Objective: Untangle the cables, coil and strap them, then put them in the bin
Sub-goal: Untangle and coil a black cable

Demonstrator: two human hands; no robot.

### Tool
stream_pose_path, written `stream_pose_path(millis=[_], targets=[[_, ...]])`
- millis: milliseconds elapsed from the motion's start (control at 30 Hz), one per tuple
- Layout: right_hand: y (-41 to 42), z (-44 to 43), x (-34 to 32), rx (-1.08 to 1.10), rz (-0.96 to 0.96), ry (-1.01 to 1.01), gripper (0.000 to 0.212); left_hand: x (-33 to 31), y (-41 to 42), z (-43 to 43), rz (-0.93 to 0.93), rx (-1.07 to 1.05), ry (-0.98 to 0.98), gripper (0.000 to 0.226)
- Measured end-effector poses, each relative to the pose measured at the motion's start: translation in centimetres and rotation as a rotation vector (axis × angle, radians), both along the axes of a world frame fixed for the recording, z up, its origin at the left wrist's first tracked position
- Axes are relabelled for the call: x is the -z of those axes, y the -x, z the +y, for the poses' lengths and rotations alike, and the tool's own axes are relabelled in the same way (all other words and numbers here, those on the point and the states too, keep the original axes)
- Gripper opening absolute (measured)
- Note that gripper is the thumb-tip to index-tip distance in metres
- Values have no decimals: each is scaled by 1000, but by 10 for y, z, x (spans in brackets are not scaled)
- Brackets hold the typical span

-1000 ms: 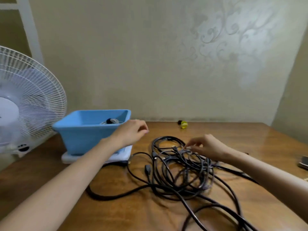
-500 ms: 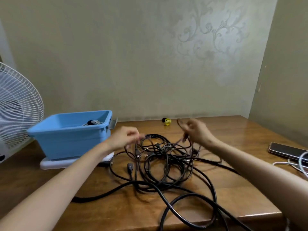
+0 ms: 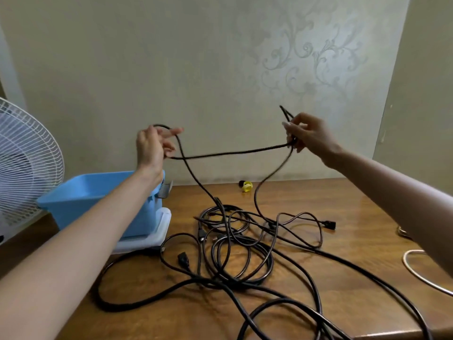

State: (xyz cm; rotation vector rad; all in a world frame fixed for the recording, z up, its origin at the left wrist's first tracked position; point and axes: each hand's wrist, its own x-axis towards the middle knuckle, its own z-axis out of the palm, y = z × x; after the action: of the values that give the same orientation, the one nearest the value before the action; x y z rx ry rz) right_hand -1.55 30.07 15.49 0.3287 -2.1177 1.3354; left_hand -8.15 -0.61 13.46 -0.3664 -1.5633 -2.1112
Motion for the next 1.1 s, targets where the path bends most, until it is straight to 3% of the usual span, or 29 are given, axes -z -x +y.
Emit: stream_pose_path(millis=[133,267,333,400,433,467,533,600,667,733,833,900,1000,1100], targets=[[10,13,26,166,-29,-240,24,-23,11,-15,20,-181,-161,24],[2,23,34,8,-217,-416,17,-16,15,-27,-199,-117,-72,26],[-1,31,35,-89,-465,-568,19,-9,14,-34,-244,43,34,20],[-3,34,39,-159,-837,-781,33,-8,7,-34,-212,203,267,23],[-2,29,41,-174,-921,-846,41,-10,1,-29,-171,271,418,29],[0,20,43,-159,-884,-835,49,-13,-8,-20,-112,322,574,32],[4,-9,39,-112,-508,-595,67,-20,-27,9,27,376,837,33],[2,-41,25,-256,-230,-356,76,-24,-43,37,189,347,1014,26],[-3,-66,10,-395,-236,-325,45,-25,-50,53,347,224,1100,15],[-4,-76,0,-292,-208,-390,10,-27,-45,52,392,68,1110,8],[8,-62,-10,164,138,-430,13,-19,-26,34,199,-29,1061,12],[9,-43,-22,299,223,-170,18,-4,-11,18,5,-28,928,21],[7,-4,-30,252,80,335,18,17,8,-8,-182,-7,643,24],[7,13,-25,64,-53,665,23,35,20,-17,-248,-49,601,23]])
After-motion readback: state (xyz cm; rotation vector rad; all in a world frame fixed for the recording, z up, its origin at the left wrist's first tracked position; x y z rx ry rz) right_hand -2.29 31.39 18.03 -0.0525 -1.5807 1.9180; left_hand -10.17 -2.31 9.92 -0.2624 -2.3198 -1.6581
